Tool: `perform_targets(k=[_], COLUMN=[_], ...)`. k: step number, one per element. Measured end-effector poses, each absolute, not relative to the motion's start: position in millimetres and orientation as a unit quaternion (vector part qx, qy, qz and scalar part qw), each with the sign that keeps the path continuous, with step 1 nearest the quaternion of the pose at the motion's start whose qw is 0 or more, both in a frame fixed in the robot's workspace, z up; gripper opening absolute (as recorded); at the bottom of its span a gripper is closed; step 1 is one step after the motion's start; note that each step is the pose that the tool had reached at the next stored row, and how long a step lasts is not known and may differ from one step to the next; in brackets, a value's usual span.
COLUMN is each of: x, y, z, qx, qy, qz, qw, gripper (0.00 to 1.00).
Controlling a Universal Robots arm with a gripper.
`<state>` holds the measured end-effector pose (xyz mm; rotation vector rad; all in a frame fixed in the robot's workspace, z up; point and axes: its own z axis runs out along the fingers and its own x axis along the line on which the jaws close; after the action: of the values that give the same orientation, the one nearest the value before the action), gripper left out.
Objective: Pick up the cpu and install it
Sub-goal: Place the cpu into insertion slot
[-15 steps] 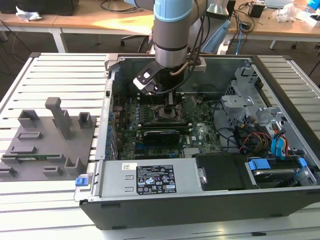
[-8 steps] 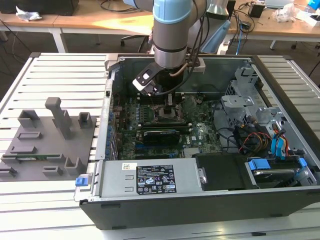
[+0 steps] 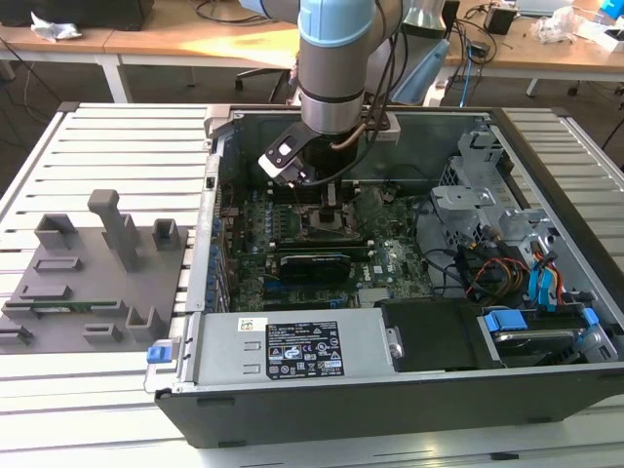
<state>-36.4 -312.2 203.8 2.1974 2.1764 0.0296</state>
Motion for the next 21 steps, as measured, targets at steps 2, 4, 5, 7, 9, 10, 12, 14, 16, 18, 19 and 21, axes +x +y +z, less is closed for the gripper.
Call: perform_targets(k=[2, 4, 5, 7, 9, 10, 12, 14, 16, 18, 19, 21], x=[-36, -36, -36, -36, -36, -36, -36, -36, -36, -36, -36, -36], y=[-312, -312, -312, -312, -312, -312, -312, -312, -312, -312, -312, -312], z=[204, 204, 204, 206, 213, 215, 221, 230, 241, 246, 252, 257], qx=[0.710, 0.710, 0.710, 0.710, 0.710, 0.710, 0.710, 0.710, 0.710, 0.710, 0.710, 0.710], qy=[0.703, 0.703, 0.703, 0.703, 0.703, 0.703, 0.703, 0.703, 0.703, 0.703, 0.703, 0.703], qz=[0.010, 0.010, 0.010, 0.011, 0.010, 0.010, 0.010, 0.010, 0.010, 0.010, 0.010, 0.010], qw=[0.024, 0.024, 0.024, 0.024, 0.024, 0.024, 0.024, 0.024, 0.024, 0.024, 0.024, 0.024], gripper=[0.11, 0.11, 0.11, 0.11, 0.11, 0.11, 0.11, 0.11, 0.11, 0.11, 0.11, 0.11])
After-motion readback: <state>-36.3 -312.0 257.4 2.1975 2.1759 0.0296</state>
